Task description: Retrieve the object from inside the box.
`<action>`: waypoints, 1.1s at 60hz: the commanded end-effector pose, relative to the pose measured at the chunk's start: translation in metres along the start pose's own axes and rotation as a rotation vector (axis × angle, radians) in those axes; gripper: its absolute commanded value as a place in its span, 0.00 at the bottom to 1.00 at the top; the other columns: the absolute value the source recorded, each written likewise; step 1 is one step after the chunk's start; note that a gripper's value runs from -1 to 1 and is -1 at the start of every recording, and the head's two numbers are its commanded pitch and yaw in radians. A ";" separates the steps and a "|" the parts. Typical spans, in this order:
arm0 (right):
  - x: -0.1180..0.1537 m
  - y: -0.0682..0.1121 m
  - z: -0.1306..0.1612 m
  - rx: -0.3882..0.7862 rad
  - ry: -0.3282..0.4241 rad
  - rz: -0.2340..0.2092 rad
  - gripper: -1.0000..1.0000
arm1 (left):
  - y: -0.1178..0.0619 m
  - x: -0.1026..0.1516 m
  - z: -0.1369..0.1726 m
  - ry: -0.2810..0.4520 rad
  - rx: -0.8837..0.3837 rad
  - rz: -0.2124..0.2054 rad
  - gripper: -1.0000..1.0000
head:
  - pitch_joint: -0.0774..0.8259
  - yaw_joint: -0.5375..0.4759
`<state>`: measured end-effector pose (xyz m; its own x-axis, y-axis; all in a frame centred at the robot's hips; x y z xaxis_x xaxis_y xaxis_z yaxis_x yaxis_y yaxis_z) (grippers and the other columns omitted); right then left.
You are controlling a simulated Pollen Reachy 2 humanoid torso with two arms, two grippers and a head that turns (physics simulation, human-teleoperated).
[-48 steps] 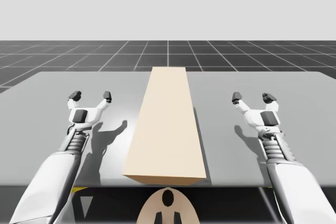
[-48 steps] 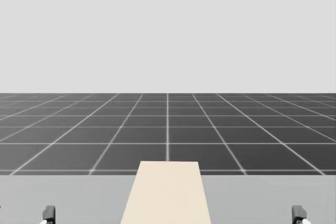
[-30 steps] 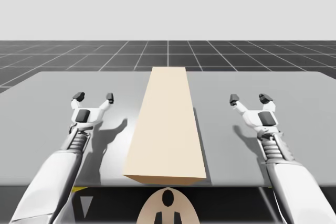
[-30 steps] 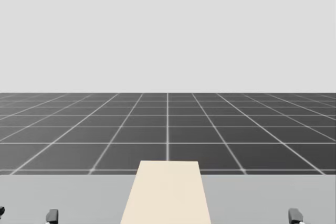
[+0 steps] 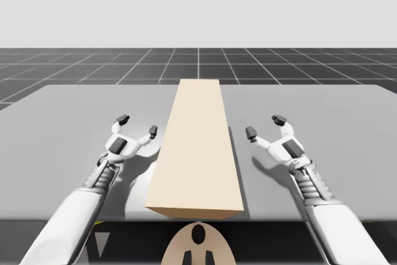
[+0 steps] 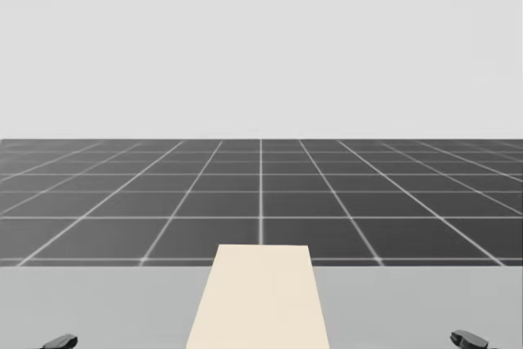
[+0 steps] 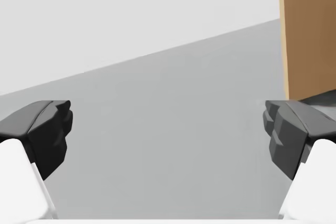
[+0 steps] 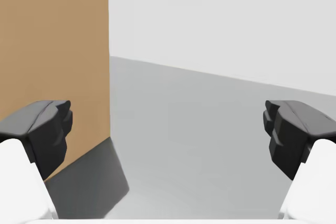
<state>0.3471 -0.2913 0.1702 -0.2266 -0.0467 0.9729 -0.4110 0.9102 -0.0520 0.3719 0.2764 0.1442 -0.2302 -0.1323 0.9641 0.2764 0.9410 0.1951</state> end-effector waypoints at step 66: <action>0.014 0.066 0.023 0.493 -0.160 0.021 0.00 | -0.092 -0.013 0.006 0.059 -0.758 0.157 0.00 | 0.15 0.54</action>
<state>0.2982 -0.2416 0.1749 -0.3473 -0.1270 0.9291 -0.7611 0.6170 -0.2001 0.3283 0.1952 0.1237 -0.1344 -0.0314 0.9904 0.8548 0.5019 0.1319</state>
